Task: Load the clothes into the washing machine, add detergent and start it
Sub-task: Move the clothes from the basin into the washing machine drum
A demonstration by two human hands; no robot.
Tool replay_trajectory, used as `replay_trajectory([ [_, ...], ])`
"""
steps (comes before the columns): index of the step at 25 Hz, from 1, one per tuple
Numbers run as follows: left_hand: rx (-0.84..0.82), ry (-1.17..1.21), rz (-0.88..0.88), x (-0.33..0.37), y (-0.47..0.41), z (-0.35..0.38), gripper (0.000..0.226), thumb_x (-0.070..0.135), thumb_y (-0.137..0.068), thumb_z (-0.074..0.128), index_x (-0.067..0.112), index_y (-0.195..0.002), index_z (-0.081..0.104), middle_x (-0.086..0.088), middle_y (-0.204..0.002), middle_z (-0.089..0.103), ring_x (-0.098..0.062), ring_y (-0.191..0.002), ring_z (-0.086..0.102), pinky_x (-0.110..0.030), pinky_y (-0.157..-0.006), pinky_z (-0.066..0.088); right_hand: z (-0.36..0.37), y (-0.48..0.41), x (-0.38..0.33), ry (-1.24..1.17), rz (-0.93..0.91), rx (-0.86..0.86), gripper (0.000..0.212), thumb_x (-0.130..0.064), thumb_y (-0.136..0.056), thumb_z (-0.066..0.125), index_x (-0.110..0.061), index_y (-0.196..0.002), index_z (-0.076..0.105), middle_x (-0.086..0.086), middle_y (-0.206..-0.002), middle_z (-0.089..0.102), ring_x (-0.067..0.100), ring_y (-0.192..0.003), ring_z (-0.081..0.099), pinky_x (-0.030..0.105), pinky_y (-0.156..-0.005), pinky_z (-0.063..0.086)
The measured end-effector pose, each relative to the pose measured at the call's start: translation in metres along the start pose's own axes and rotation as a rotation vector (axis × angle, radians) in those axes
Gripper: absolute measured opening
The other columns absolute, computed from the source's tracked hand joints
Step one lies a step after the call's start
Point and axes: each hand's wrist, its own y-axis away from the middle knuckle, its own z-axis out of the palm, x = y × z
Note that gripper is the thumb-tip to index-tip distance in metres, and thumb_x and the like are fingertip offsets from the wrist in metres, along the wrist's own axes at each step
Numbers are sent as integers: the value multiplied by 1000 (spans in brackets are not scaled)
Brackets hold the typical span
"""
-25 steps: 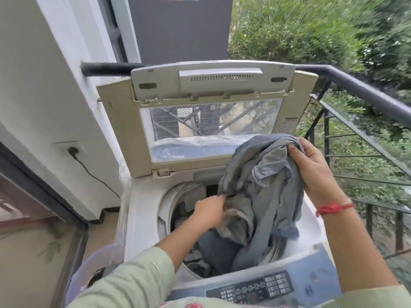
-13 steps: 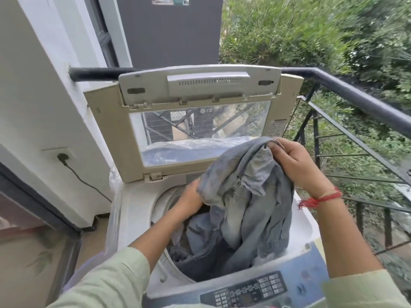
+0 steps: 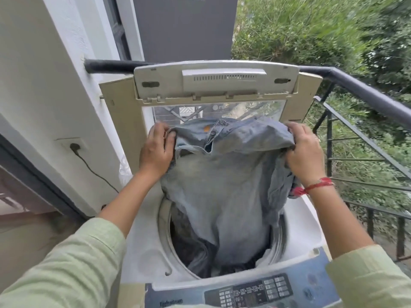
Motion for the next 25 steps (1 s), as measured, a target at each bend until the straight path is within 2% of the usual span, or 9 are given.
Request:
replay_trajectory([
  [2, -282, -176, 109, -7, 40, 16, 18, 23, -93, 46, 21, -110, 42, -14, -107, 55, -32, -73, 57, -33, -58, 37, 16, 22, 4, -26, -37, 1, 68, 14, -68, 51, -14, -130, 49, 10, -130, 53, 32, -117, 49, 44, -96, 45],
  [3, -542, -323, 110, -12, 67, 27, 23, 24, -91, 48, 25, -113, 41, -12, -110, 54, -35, -78, 60, -36, -57, 41, 30, 42, 7, 4, -41, -202, 69, 12, -68, 56, -13, -132, 47, 11, -131, 53, 32, -119, 49, 42, -99, 43],
  [6, -1436, -811, 72, -19, 133, 50, 30, 16, -93, 47, 16, -122, 51, -11, -123, 55, -31, -107, 57, -41, -82, 48, 75, 99, 13, 371, -130, -1383, 55, -28, -77, 67, -13, -127, 50, 10, -127, 58, 30, -115, 56, 37, -96, 46],
  [8, -1558, -840, 27, -16, 139, 63, 30, 14, -93, 45, 8, -120, 56, -14, -125, 57, -31, -113, 55, -39, -90, 45, 97, 117, 9, 410, -128, -1687, 53, -39, -79, 60, -14, -125, 54, 8, -125, 60, 28, -112, 58, 36, -96, 47],
  [10, -1385, -729, -28, -16, 124, 76, 29, 21, -90, 50, 8, -116, 58, -13, -120, 59, -31, -110, 56, -40, -88, 46, 111, 109, 2, 161, -18, -1444, 51, -32, -85, 58, -19, -133, 49, 3, -131, 56, 25, -118, 54, 32, -99, 43],
  [12, -1162, -615, -39, -17, 112, 90, 34, 31, -88, 56, 14, -117, 54, -11, -121, 54, -31, -113, 51, -42, -88, 43, 131, 97, 2, 163, -45, -1055, 53, -29, -86, 57, -22, -137, 43, 5, -136, 49, 29, -121, 49, 36, -97, 43],
  [14, -1125, -470, -213, -29, 116, 109, 50, 34, -83, 61, 16, -126, 45, -11, -125, 48, -33, -115, 47, -44, -88, 43, 157, 88, 6, 217, -19, -927, 70, -31, -85, 61, -24, -145, 28, 8, -149, 31, 34, -130, 37, 42, -102, 41],
  [19, -1670, -576, -564, -76, 199, 158, 111, 31, -73, 75, 20, -149, -6, -21, -150, 20, -38, -130, 38, -43, -98, 44, 227, 144, 53, 433, 292, -1419, 108, -29, -81, 68, -36, -146, -17, 2, -157, -22, 41, -143, 8, 58, -109, 24],
  [25, -1736, -605, -777, -104, 250, 188, 137, 34, -68, 82, 33, -137, -36, -21, -148, -34, -47, -141, -3, -54, -110, 27, 281, 199, 74, 472, 451, -1457, 108, -11, -87, 58, -33, -137, -35, 2, -151, -36, 46, -142, 3, 71, -100, 27],
])
